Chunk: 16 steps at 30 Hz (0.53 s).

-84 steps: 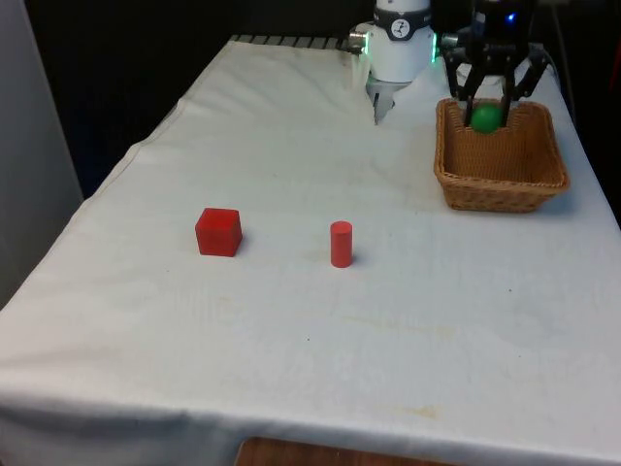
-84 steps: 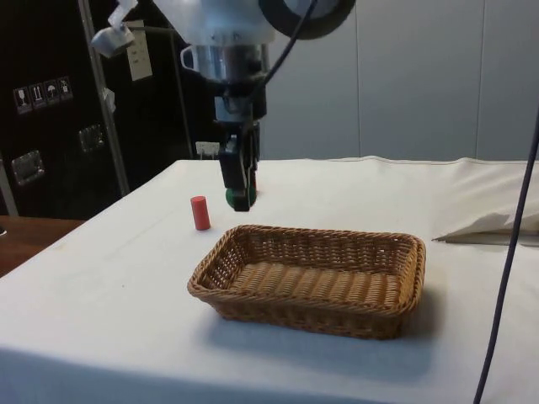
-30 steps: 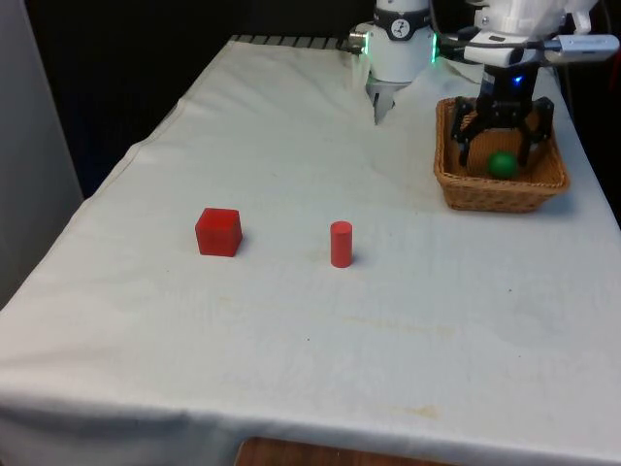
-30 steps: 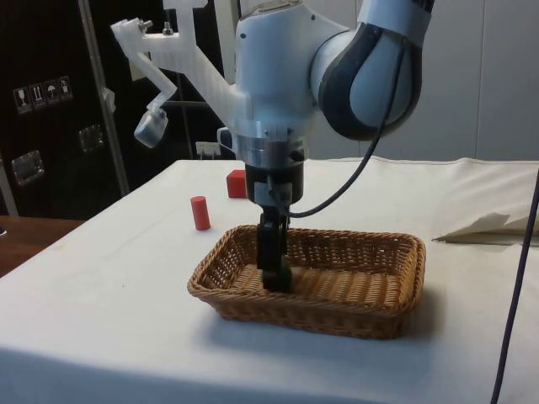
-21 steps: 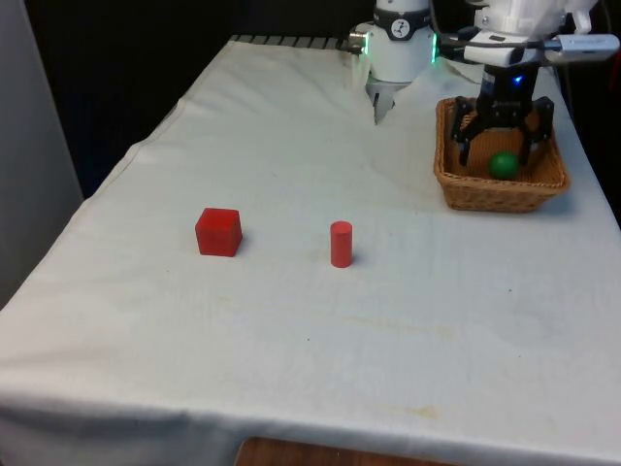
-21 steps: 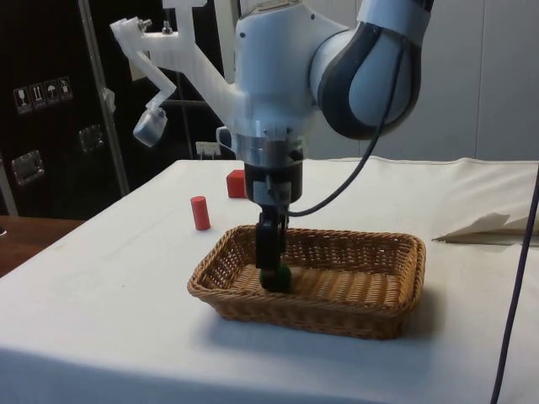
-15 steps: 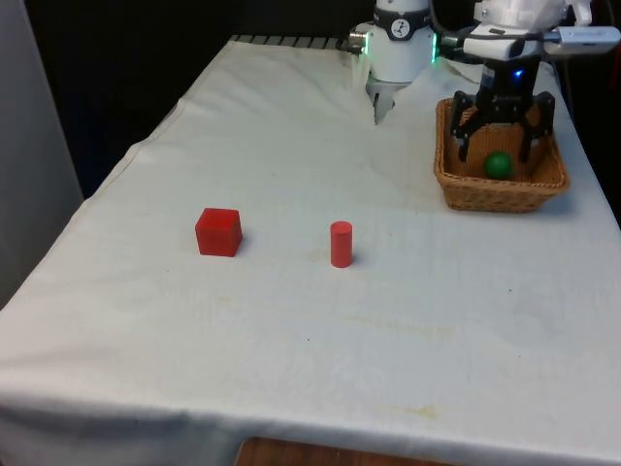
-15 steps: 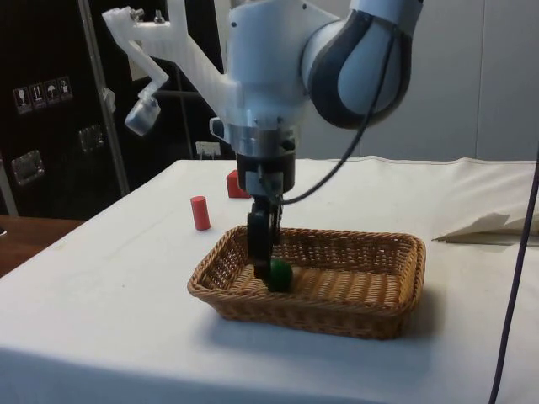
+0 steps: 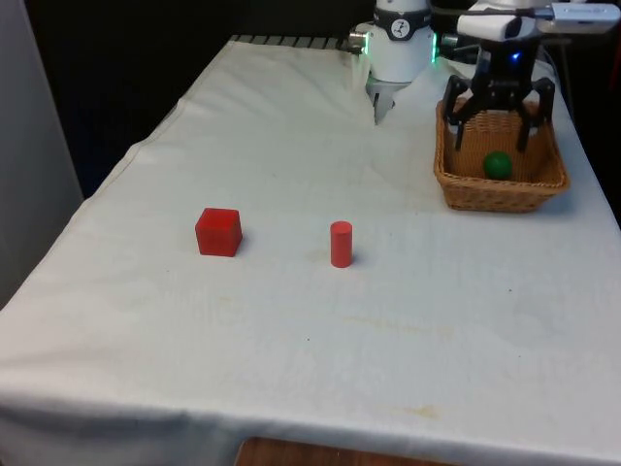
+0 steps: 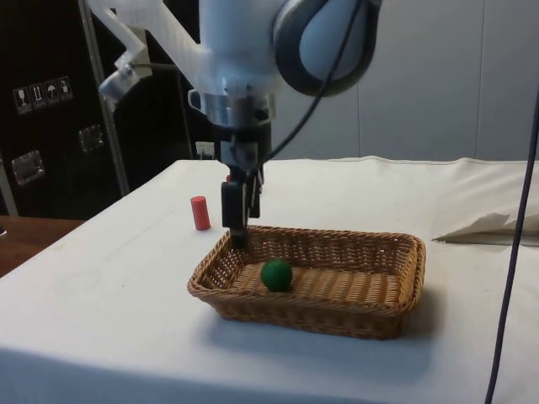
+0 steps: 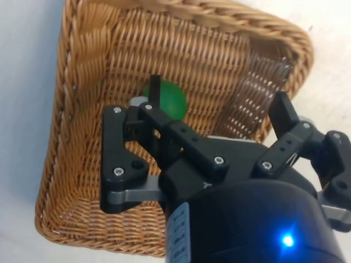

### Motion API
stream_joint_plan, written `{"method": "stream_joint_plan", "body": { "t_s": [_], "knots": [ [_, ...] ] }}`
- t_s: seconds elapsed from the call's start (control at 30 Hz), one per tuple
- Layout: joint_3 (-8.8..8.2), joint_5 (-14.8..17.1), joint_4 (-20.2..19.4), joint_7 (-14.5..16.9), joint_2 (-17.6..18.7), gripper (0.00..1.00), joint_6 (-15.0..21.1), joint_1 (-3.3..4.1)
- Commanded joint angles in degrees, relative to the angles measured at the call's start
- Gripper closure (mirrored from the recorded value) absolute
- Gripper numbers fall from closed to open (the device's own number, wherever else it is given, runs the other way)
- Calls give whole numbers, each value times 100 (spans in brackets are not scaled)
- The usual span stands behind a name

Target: Pick up the object to the left of the cylinder and place it into the basket.

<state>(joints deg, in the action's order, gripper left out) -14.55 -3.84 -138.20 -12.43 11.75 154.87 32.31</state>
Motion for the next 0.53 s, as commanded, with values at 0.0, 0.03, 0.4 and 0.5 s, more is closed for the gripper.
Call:
{"method": "stream_joint_plan", "body": {
  "t_s": [0.0,0.03,0.4,0.5],
  "knots": [
    [-6,29,52,46,-40,0,-120,-29],
    [-23,34,120,63,-52,0,-195,-40],
    [-120,40,544,149,-57,0,-630,-115],
    [-149,0,596,109,-40,0,-653,-97]
  ]
}}
